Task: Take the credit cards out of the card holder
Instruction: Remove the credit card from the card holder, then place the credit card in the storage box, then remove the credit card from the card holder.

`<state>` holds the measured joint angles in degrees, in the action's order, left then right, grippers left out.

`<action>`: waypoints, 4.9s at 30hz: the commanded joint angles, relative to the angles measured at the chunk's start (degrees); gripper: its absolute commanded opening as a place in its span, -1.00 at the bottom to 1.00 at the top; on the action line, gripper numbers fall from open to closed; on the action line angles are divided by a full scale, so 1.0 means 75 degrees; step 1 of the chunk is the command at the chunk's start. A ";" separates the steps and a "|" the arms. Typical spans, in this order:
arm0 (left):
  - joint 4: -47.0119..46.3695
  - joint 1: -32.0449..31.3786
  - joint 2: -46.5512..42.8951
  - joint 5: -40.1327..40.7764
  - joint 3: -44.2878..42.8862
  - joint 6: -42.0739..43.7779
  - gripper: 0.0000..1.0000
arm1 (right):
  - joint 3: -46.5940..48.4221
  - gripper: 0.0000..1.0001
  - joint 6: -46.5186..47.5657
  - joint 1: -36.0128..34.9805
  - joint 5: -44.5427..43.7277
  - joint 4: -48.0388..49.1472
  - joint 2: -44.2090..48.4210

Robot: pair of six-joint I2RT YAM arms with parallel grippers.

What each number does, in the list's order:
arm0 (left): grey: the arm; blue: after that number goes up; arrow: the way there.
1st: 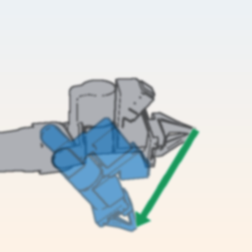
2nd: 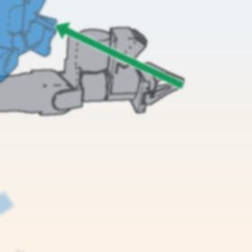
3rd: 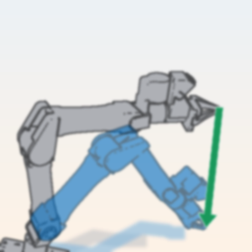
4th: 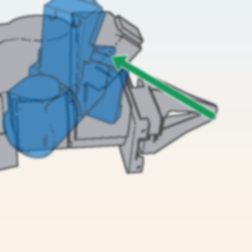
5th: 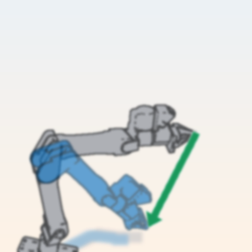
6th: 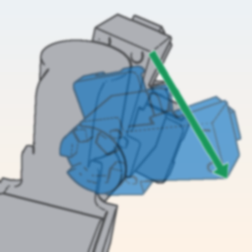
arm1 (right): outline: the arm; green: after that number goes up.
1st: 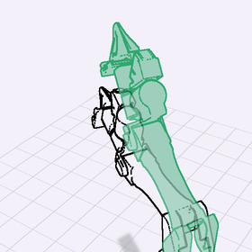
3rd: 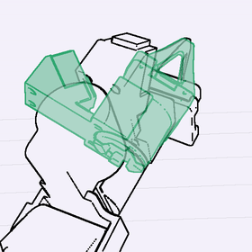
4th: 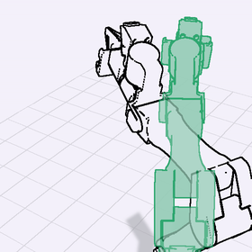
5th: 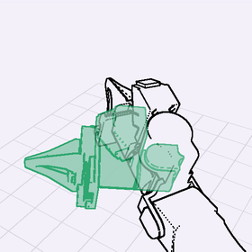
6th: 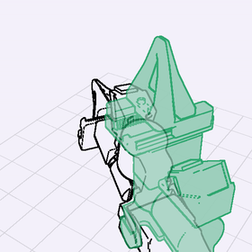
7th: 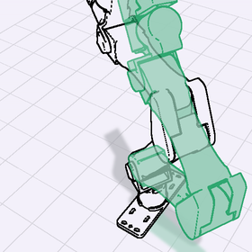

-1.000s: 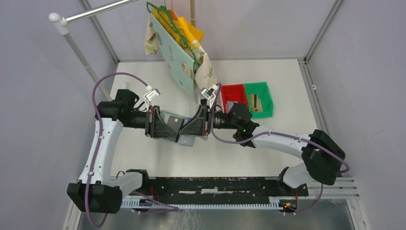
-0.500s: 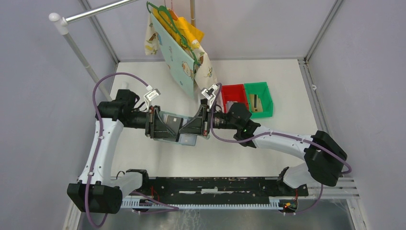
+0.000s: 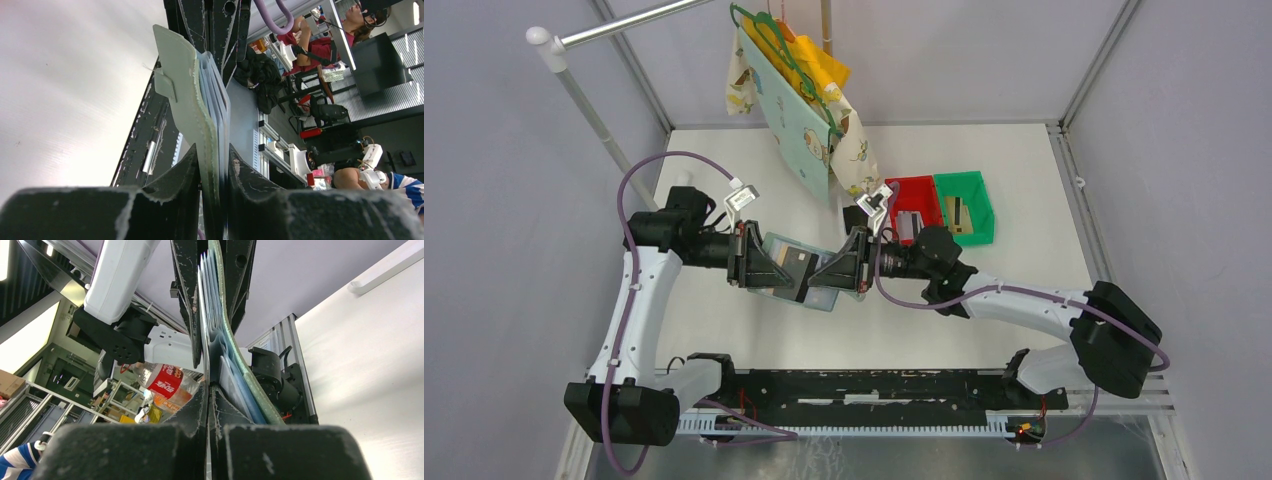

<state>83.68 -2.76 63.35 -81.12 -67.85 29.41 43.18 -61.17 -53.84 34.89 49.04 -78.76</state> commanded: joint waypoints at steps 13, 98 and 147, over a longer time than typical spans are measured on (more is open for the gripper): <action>0.0034 -0.0042 -0.0078 -0.0712 -0.0129 0.0018 -0.46 | 0.0007 -0.18 -0.0635 -0.0002 -0.0109 0.1454 -0.0263; 0.0034 -0.0036 -0.0032 -0.0210 -0.0986 -0.0096 -0.65 | 0.4703 -0.93 0.5305 0.3159 -0.1682 -0.7161 -0.4682; 0.0034 0.0120 0.0593 -0.0679 -0.2247 -0.0012 -0.62 | -0.2343 0.96 0.0342 -0.0754 -0.3289 0.4175 0.0898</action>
<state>84.12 -2.26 68.84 -82.21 -81.45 29.43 20.18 -57.43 -58.04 12.78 73.84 -68.45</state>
